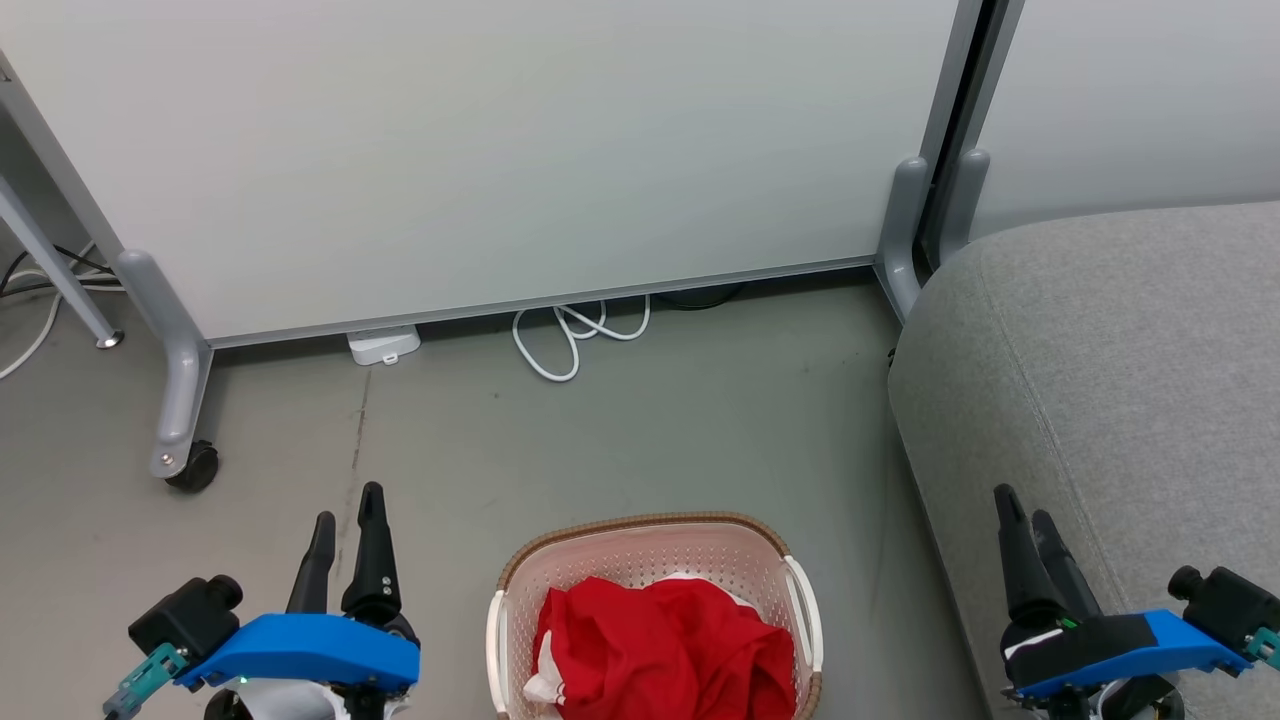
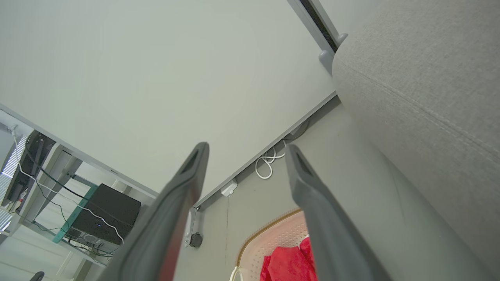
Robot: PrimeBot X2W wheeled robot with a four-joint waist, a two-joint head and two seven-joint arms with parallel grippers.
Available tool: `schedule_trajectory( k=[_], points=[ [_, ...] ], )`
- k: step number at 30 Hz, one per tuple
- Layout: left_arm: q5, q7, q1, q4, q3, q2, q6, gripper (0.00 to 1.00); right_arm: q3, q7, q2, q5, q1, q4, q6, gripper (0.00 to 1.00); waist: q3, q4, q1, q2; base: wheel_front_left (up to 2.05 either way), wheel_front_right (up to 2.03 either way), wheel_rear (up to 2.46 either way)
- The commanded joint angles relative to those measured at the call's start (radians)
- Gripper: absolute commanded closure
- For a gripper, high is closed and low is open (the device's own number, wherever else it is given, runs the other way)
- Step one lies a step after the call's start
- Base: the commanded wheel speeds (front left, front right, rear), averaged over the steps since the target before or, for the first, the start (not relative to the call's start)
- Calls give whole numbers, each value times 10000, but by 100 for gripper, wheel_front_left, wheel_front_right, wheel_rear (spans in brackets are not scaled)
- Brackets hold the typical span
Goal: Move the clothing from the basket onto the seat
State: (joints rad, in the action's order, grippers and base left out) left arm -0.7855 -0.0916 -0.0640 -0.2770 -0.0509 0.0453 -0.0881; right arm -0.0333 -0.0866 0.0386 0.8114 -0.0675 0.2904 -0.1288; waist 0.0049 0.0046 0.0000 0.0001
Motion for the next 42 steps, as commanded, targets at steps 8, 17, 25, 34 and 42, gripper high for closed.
schedule_trajectory(
  k=[8, 17, 25, 34, 42],
  points=[
    [1234, -320, -339, -108, -190, 82, -69, 0, 90, -201, 96, -1139, -252, -30, -17, 0, 3, 15, 0, -1, 0, 0, 0],
    [2236, -571, -398, -279, -306, 87, -81, 0, 74, -387, 105, -2099, -238, 29, -19, 0, -7, 17, 0, -1, 0, 0, 0],
    [3050, -776, -399, -327, -412, 84, -62, 0, 100, -548, 112, -2848, -223, 70, -21, 0, -23, 39, 0, -1, 0, 0, 0],
    [3893, -989, -402, -361, -522, 81, -67, 0, 54, -681, 122, -3709, -199, 82, -22, 0, -36, 61, 0, -1, 0, 0, 0],
    [4504, -1150, -419, -393, -615, 79, -78, 0, 84, -789, 127, -4283, -214, 119, -24, 0, -32, 49, 0, -1, 0, 0, 0]
  ],
)
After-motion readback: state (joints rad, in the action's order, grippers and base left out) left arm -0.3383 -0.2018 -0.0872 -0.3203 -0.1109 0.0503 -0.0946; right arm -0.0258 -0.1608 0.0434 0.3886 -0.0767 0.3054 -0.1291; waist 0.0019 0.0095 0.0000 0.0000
